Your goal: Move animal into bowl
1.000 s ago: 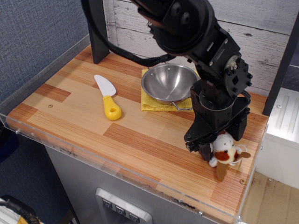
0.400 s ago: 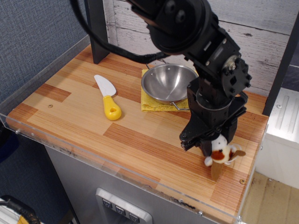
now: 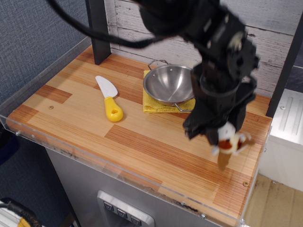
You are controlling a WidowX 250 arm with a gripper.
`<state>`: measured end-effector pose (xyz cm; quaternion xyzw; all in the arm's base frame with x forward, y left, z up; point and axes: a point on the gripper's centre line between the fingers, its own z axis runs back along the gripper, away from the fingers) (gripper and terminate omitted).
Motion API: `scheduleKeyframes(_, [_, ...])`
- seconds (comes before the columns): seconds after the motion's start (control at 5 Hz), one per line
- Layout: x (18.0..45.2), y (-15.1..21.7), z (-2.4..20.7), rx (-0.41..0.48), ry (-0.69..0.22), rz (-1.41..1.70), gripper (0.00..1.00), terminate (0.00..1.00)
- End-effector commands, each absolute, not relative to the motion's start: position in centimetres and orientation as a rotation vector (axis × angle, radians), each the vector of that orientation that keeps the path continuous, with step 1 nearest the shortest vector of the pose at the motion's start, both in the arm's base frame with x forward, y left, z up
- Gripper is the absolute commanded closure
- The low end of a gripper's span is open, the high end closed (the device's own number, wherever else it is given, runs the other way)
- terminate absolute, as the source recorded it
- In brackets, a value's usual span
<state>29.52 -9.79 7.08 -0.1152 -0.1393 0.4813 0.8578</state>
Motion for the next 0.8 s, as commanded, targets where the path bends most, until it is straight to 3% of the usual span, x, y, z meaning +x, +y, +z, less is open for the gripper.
scheduleKeyframes(0.0, [29.6,-9.3,14.4,-0.342,-0.418,1.007,1.00,0.00])
scheduleKeyframes(0.4, [30.9,-6.3,18.6,-0.366,-0.501,1.049,1.00,0.00])
scheduleKeyframes(0.6, [31.9,-4.0,18.4,-0.327,-0.510,1.072,1.00,0.00])
